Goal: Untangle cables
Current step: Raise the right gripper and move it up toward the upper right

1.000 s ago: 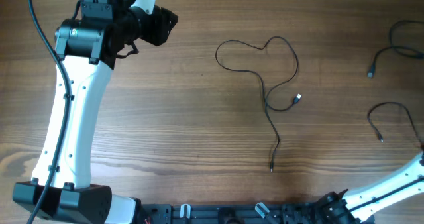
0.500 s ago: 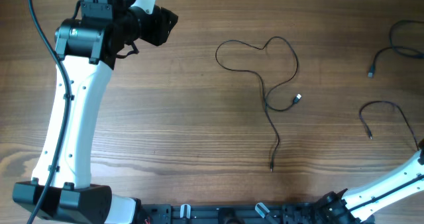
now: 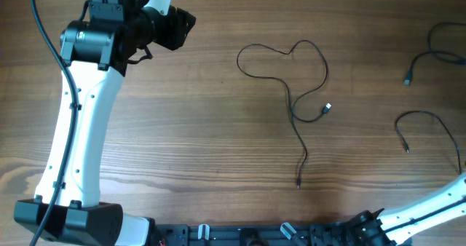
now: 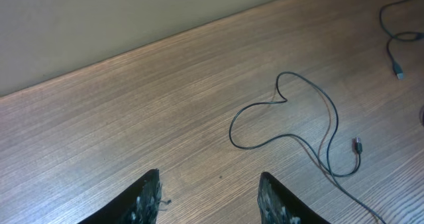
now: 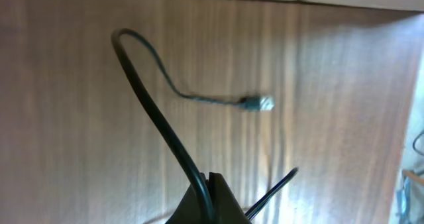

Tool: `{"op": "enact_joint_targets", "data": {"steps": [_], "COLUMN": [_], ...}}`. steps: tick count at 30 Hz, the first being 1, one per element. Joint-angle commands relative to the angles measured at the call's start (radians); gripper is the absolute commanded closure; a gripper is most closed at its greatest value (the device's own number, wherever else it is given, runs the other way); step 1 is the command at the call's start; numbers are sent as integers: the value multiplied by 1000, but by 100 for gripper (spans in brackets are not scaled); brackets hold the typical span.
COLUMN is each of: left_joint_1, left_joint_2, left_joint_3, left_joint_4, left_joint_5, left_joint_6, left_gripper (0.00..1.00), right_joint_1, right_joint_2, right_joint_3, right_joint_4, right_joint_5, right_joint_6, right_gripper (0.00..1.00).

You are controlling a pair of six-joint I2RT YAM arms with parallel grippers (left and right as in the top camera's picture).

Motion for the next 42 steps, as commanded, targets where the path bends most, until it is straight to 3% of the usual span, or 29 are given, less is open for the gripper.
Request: {"op": "enact_joint_targets", "data": {"steps": [1, 15, 22, 34, 42], "left_joint_1": [-1, -1, -1, -1, -1], "left_joint_2": [-20, -20, -20, -20, -20], "left_joint_3": [1, 1, 1, 1, 1], "left_joint_4": [4, 22, 22, 21, 23], "left_joint_5": [12, 12, 13, 13, 31], "left_joint_6": [-8, -9, -9, -9, -1], "left_gripper": [51, 51, 51, 51, 51], "right_joint_1": [-53, -87, -86, -26, 201], "right_joint_2": [-19, -25, -25, -86, -136], "right_joint_3": [-5, -5, -5, -5, -5], "right_joint_4": [-2, -5, -12, 39, 5], "right_joint_5": [12, -21, -40, -345, -358], "right_joint_6": [24, 34, 34, -160, -220], "right_gripper": [95, 95, 56, 49, 41]}}
